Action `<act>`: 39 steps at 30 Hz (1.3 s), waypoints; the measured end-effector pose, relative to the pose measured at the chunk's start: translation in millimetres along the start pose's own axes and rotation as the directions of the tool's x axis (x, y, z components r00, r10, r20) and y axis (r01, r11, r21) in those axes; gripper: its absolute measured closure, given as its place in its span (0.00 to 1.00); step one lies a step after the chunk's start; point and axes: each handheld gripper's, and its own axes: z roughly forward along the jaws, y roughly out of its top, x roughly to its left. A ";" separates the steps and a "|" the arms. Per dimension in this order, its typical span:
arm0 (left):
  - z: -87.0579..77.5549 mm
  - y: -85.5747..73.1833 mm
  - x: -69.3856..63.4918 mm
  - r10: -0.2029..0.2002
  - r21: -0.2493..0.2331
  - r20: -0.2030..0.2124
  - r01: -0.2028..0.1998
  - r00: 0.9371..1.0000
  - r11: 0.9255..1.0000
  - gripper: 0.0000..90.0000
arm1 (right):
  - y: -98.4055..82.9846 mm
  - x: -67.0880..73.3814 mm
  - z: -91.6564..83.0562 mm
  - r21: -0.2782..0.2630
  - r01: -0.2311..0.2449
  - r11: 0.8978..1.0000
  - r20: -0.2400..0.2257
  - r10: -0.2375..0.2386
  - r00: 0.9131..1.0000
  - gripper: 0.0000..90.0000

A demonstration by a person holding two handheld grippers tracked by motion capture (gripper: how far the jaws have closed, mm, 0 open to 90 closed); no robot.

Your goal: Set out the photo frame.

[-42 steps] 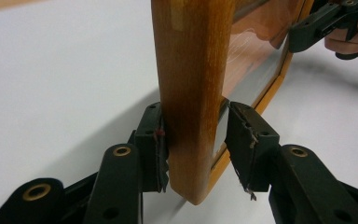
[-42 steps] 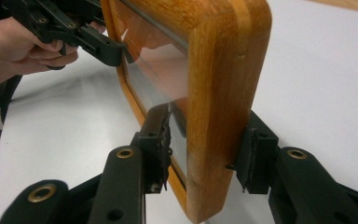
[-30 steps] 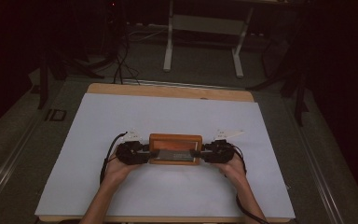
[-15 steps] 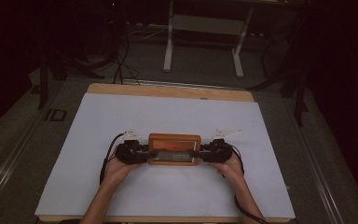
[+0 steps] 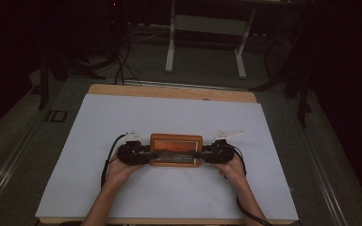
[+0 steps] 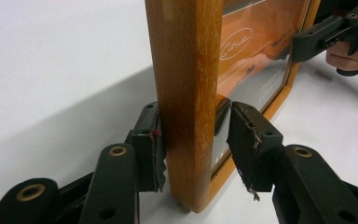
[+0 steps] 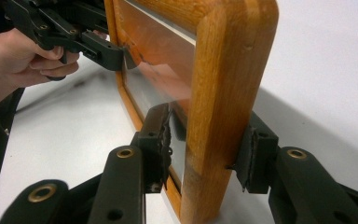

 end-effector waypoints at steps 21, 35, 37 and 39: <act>-2.2 0.2 1.0 -0.009 0.020 -0.006 0.009 1.000 1.000 0.55 | 0.6 2.8 -1.2 -0.010 0.025 1.000 0.026 -0.025 0.999 0.58; -19.7 3.2 2.4 -0.004 -0.033 -0.008 0.004 1.000 0.999 0.47 | 10.4 9.1 -22.0 0.013 0.079 0.997 0.076 -0.080 0.994 0.45; -22.1 3.2 3.6 -0.008 -0.043 -0.007 0.007 1.000 0.999 0.47 | 11.0 9.3 -25.5 0.013 0.083 0.996 0.085 -0.084 0.993 0.45; -25.1 3.3 4.3 -0.008 -0.054 -0.002 0.008 1.000 0.999 0.47 | 11.6 9.2 -29.4 0.011 0.086 0.996 0.091 -0.087 0.992 0.45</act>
